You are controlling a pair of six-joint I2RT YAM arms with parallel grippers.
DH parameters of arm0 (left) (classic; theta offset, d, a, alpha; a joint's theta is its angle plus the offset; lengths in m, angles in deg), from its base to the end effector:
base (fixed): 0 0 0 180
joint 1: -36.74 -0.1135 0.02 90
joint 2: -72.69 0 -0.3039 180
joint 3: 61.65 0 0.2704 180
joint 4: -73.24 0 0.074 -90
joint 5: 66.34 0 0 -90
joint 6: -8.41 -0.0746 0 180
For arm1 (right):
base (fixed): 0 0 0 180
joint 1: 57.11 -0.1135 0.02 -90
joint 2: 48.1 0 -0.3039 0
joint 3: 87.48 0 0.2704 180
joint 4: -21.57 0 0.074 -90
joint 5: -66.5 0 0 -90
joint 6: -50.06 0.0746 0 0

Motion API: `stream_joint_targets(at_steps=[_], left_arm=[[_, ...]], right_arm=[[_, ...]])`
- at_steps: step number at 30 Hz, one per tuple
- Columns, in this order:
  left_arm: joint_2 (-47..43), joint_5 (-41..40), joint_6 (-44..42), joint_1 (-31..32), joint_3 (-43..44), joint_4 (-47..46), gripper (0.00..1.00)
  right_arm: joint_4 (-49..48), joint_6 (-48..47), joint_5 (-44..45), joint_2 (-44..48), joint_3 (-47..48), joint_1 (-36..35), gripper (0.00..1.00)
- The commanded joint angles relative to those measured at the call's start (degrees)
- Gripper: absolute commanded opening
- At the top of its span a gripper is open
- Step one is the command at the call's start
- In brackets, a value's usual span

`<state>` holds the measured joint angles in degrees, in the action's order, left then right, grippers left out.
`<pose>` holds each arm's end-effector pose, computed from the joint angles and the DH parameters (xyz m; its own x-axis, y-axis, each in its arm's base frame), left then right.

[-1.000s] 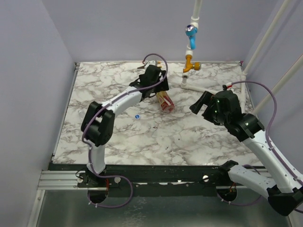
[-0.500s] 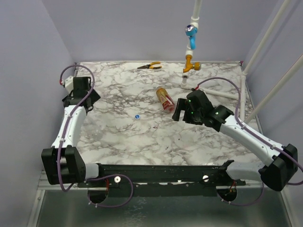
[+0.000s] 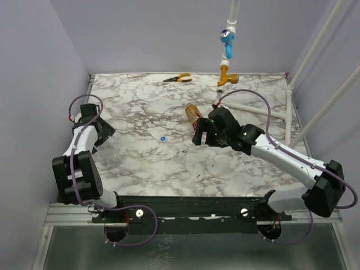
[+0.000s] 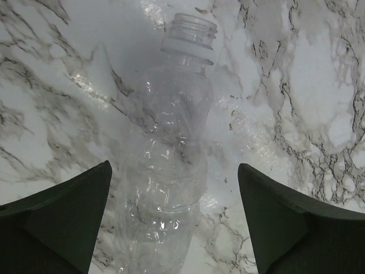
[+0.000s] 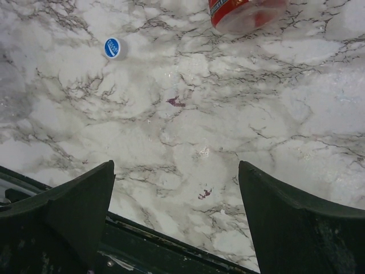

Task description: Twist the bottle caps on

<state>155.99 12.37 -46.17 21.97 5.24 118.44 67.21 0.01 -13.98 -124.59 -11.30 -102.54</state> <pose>0.2998 0.0941 0.2095 -0.4962 -0.7186 -0.4873 -0.7701 0.6234 -0.1352 0.2348 0.2207 0.3015 -0.7860 0.1045 -0.6093 -0.1529 0.9222 0.3553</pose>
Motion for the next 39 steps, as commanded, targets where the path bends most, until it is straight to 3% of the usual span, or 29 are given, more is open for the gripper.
stream_joint_targets(at_steps=[1, 3, 5, 9, 22, 33, 39], left_arm=[[3.6, 4.7, 1.2, 0.0, -1.3, -3.2, 0.89], [5.2, 4.1, 1.1, -0.1, -1.8, -3.5, 0.78], [6.0, 4.1, 1.0, 0.0, -2.3, -4.4, 0.58], [6.5, 4.2, -1.2, 0.3, -2.5, -5.2, 0.39], [-8.8, 1.4, -7.0, 5.4, -1.0, -3.2, 0.36], [-18.7, 3.6, -8.9, 9.7, -1.3, 0.0, 0.36], [-19.8, 3.4, -9.8, 11.2, -1.9, 0.0, 0.36]], right_arm=[[-2.2, -1.3, 0.0, -0.9, 0.1, -0.2, 0.92], [-2.4, -1.7, 0.8, -2.8, 0.8, -0.9, 0.92], [-2.8, -2.1, 1.9, -5.4, 1.9, -1.9, 0.91], [-3.7, -3.6, 4.3, -12.3, 6.3, -4.5, 0.88], [-7.6, -12.0, 10.5, -38.4, 24.5, -8.4, 0.76], [-8.4, -15.8, 9.7, -50.1, 35.7, -9.4, 0.70], [-2.5, -14.4, 11.0, -56.8, 44.7, -11.2, 0.65]])
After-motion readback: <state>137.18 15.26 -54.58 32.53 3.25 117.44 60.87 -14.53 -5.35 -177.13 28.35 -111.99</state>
